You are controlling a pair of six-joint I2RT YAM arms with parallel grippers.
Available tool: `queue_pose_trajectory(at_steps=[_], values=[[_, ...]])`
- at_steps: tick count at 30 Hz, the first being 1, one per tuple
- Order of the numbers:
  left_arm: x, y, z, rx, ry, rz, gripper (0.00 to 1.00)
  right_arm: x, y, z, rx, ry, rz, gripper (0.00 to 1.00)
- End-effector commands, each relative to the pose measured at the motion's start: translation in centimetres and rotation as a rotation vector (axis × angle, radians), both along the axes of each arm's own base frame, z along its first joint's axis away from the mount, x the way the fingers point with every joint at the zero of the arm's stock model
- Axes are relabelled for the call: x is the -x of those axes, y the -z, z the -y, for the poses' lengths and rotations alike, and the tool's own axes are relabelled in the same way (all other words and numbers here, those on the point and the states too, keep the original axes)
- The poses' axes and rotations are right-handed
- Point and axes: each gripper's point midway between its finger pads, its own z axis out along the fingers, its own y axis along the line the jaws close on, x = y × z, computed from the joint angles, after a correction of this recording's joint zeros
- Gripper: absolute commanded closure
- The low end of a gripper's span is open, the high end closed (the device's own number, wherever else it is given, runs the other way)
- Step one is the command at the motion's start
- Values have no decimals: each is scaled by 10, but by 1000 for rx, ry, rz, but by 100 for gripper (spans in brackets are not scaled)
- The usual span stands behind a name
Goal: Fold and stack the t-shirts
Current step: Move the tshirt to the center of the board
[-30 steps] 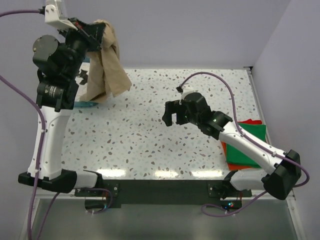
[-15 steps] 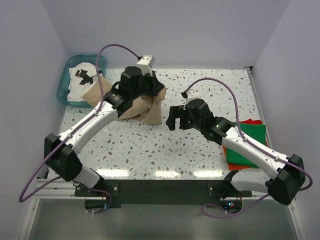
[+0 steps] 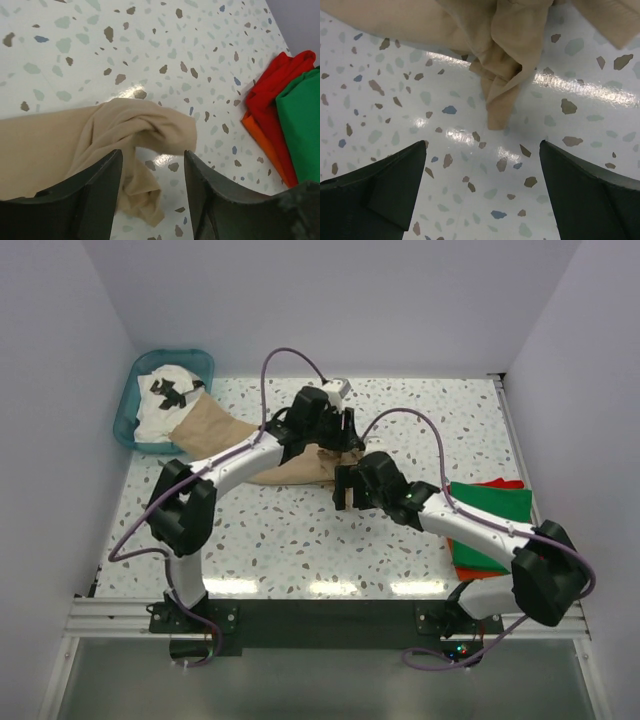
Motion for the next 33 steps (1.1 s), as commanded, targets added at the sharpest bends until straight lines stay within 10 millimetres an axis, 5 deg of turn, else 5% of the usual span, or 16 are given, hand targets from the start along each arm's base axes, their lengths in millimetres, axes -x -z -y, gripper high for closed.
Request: queue_pose_trajectory(at_steps=[1, 5, 11, 12, 14, 19, 27, 33], values=[[-25, -93, -39, 81, -131, 187, 42, -38, -18, -11, -11, 72, 107, 1], [-41, -92, -133, 11, -420, 150, 42, -49, 5, -19, 24, 74, 74, 2], [-3, -49, -244, -165, -757, 76, 44, -71, 34, -27, 33, 100, 34, 12], [9, -26, -257, -187, -785, 35, 44, -73, 39, -29, 34, 98, 23, 15], [18, -21, -284, -177, -855, 19, 44, -80, 45, -31, 25, 108, 8, 22], [34, 11, -327, -280, -994, -30, 37, -88, 52, -30, -11, 128, -22, 42], [40, 51, -369, -318, -1183, -98, 26, -90, 49, -22, -61, 142, -53, 98], [24, 65, -399, -320, -1276, -112, 22, -84, 38, -13, -88, 140, -61, 100]])
